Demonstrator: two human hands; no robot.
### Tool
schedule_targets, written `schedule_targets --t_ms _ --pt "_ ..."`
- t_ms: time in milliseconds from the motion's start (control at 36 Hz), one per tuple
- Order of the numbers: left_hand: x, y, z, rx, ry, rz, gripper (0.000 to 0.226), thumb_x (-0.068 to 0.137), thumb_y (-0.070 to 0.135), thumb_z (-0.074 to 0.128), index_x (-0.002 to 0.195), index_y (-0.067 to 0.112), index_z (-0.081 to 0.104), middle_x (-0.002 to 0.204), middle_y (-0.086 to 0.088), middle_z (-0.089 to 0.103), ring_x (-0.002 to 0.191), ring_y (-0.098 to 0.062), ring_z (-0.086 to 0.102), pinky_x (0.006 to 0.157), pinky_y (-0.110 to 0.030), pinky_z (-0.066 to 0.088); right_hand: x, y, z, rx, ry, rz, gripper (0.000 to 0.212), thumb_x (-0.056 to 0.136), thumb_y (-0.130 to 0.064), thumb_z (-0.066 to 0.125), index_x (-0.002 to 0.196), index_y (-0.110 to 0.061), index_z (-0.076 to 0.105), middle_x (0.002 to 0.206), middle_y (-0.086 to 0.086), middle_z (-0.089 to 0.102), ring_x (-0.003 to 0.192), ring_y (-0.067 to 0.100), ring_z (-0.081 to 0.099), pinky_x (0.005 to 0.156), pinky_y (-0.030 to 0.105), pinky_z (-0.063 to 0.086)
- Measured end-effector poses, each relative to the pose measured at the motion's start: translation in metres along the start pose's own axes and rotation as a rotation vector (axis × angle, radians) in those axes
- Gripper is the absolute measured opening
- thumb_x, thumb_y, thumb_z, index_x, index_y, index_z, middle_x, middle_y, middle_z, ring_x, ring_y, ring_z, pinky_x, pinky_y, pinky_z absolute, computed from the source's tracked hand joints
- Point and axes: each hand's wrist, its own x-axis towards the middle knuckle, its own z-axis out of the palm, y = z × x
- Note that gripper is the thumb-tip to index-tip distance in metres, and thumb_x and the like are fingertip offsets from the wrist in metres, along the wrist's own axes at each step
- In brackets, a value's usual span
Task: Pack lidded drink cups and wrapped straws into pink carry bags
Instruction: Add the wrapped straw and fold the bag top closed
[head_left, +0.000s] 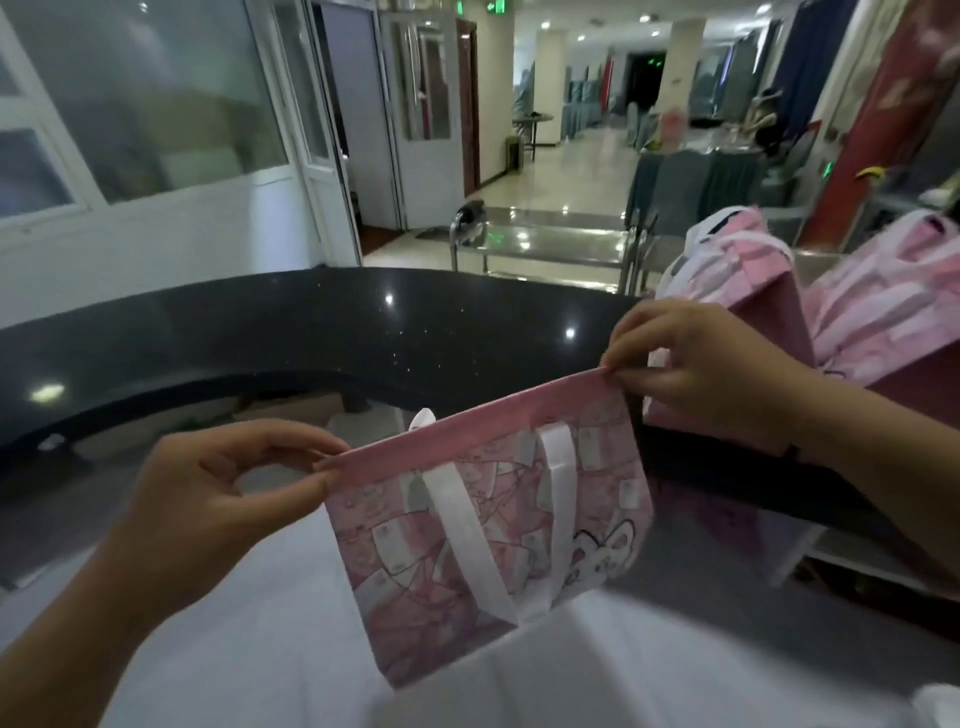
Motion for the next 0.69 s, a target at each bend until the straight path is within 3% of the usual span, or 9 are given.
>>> schedule_targets --t_ms 56,167,250,361,417,472,528,694 --pt "0.012 0.005 -0.007 -0.087 0.017 0.064 0.025 0.068 0.038 0.085 0.091 0.031 0.077 0.087 0.005 0.077 0.084 -0.016 0.073 0.07 -0.026 0.061 0.029 -0.005 -0.012 -0.029 -0.009 0.033 0.013 0.083 -0.014 0.076 0.093 -0.021 0.079 0.094 -0.01 0.064 0.085 0.0 0.058 0.076 0.008 0.042" --pt "0.04 0.018 -0.008 -0.183 0.067 0.119 0.019 0.071 0.017 0.081 0.089 0.024 0.077 0.087 0.004 0.076 0.08 -0.016 0.073 0.069 -0.025 0.061 0.084 -0.005 -0.031 -0.019 -0.035 0.126 0.013 0.081 -0.017 0.078 0.084 -0.03 0.077 0.096 -0.007 0.064 0.091 0.013 0.059 0.084 0.035 0.05" --pt "0.059 0.03 0.005 -0.154 0.072 0.126 0.022 0.074 0.022 0.076 0.096 0.024 0.075 0.081 0.008 0.075 0.076 -0.013 0.073 0.067 -0.025 0.061 0.121 0.001 -0.04 0.014 -0.048 0.222 0.019 0.08 -0.014 0.078 0.079 -0.033 0.074 0.09 -0.003 0.064 0.086 0.018 0.059 0.074 0.03 0.049" --pt "0.081 0.038 0.038 -0.15 0.049 0.148 0.025 0.078 0.014 0.081 0.1 0.024 0.075 0.074 0.009 0.072 0.07 -0.006 0.07 0.062 -0.017 0.055 0.157 0.02 -0.038 0.008 -0.03 0.323 0.016 0.082 -0.008 0.076 0.081 -0.024 0.076 0.075 -0.007 0.066 0.07 0.007 0.056 0.06 0.021 0.041" --pt "0.095 0.038 0.057 -0.148 0.052 0.142 0.026 0.078 0.011 0.08 0.099 0.027 0.076 0.072 0.009 0.071 0.068 -0.005 0.069 0.061 -0.019 0.056 0.171 0.032 -0.033 -0.05 -0.023 0.363 0.019 0.083 -0.008 0.074 0.079 -0.026 0.075 0.078 -0.009 0.069 0.071 0.004 0.059 0.061 0.02 0.043" --pt "0.112 0.037 0.074 -0.153 0.067 0.132 0.029 0.077 0.01 0.078 0.097 0.03 0.076 0.07 0.011 0.071 0.066 -0.003 0.068 0.065 -0.028 0.06 0.182 0.047 -0.028 -0.132 0.012 0.406 0.028 0.083 -0.012 0.075 0.07 -0.036 0.071 0.08 -0.014 0.07 0.08 0.01 0.064 0.076 0.031 0.054" --pt "0.128 0.036 0.092 -0.163 0.063 0.125 0.029 0.076 0.013 0.077 0.098 0.033 0.075 0.071 0.013 0.07 0.069 -0.001 0.067 0.068 -0.035 0.06 0.189 0.062 -0.025 -0.215 0.047 0.443 0.026 0.084 -0.016 0.075 0.068 -0.037 0.071 0.08 -0.017 0.069 0.087 0.014 0.065 0.087 0.041 0.055" --pt "0.161 0.032 0.138 -0.18 0.025 0.107 0.026 0.078 0.022 0.071 0.1 0.035 0.071 0.076 0.013 0.07 0.076 -0.005 0.067 0.071 -0.04 0.059 0.203 0.093 -0.027 -0.329 0.119 0.486 0.015 0.086 -0.016 0.072 0.085 -0.03 0.079 0.093 -0.008 0.075 0.089 0.018 0.067 0.083 0.04 0.057"
